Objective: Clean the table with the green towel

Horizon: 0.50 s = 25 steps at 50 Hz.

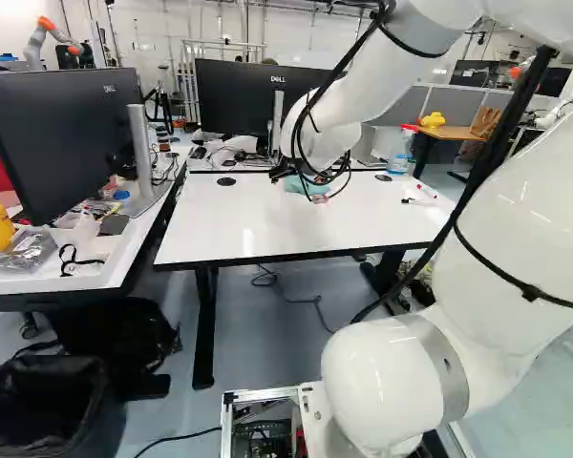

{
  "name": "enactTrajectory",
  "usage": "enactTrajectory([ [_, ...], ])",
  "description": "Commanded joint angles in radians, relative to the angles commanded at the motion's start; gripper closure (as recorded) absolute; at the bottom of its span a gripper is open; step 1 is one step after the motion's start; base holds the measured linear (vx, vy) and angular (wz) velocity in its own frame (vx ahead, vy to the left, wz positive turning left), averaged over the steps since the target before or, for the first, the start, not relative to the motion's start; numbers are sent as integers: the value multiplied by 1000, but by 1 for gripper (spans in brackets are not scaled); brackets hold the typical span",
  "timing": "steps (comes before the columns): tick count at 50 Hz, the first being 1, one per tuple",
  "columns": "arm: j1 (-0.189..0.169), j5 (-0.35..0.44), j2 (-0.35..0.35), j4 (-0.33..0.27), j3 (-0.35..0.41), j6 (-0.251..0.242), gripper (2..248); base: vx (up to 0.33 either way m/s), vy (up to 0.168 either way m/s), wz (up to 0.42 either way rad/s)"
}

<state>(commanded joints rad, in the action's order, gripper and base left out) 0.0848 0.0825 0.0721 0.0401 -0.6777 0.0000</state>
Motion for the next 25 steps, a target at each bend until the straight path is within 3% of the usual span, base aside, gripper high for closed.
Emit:
enactTrajectory([
  [25, -9, 80, 21, -4, 60, 0, 3, 0, 0, 0],
])
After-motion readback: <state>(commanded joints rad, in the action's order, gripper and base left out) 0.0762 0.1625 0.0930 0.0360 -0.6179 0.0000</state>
